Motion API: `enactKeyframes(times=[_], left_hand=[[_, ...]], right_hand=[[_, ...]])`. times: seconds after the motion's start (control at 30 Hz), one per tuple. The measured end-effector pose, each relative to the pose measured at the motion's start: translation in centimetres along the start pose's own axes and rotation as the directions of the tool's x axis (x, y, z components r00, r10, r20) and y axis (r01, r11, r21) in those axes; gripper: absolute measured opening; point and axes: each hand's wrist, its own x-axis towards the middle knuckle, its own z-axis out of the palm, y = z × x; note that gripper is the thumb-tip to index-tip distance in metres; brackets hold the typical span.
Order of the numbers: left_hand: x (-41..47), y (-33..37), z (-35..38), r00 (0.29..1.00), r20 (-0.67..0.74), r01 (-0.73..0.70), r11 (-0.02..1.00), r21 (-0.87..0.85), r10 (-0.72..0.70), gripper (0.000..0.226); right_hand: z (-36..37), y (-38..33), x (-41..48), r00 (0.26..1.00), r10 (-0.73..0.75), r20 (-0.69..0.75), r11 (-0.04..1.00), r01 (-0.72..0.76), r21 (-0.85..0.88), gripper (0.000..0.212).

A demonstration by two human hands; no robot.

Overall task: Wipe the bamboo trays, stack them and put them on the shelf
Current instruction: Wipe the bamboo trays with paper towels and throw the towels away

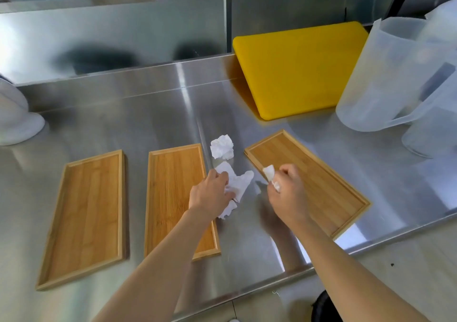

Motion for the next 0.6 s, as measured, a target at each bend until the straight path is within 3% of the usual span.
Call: enactKeyframes(times=[0.13,0.3,0.47,0.53,0.6], left_hand=[[-0.1,-0.5,0.2,0.999,-0.042,-0.016,0.995,-0.1,0.012,0.018],[-0.5,-1.2,-0.7,0.983,-0.163,0.032,0.949,-0.315,-0.087,0.023],[-0.8,-1.8,-1.9,0.966,-0.216,0.046,0.913,-0.405,-0.144,0.009],[-0.9,-2.1,-2.2,0.947,-0.242,0.084,0.893,-0.441,-0.209,0.029],[-0.9,-2.3,-2.8,0.922,-0.257,0.147,0.875,-0.462,-0.291,0.034]], right_hand=[[-0.7,-0.6,2.1,0.992,0.121,-0.028,0.988,-0.118,0.098,0.009],[0.2,-2.1,3.4,0.997,0.071,0.032,0.994,-0.073,0.087,0.014],[3.2,-2.4,4.3,0.972,0.042,0.229,0.994,-0.065,0.091,0.022],[4.3,-2.1,4.6,0.93,0.011,0.368,1.0,-0.016,0.012,0.036],[5.0,-1.8,4.5,0.866,0.026,0.5,0.997,0.013,-0.074,0.051]])
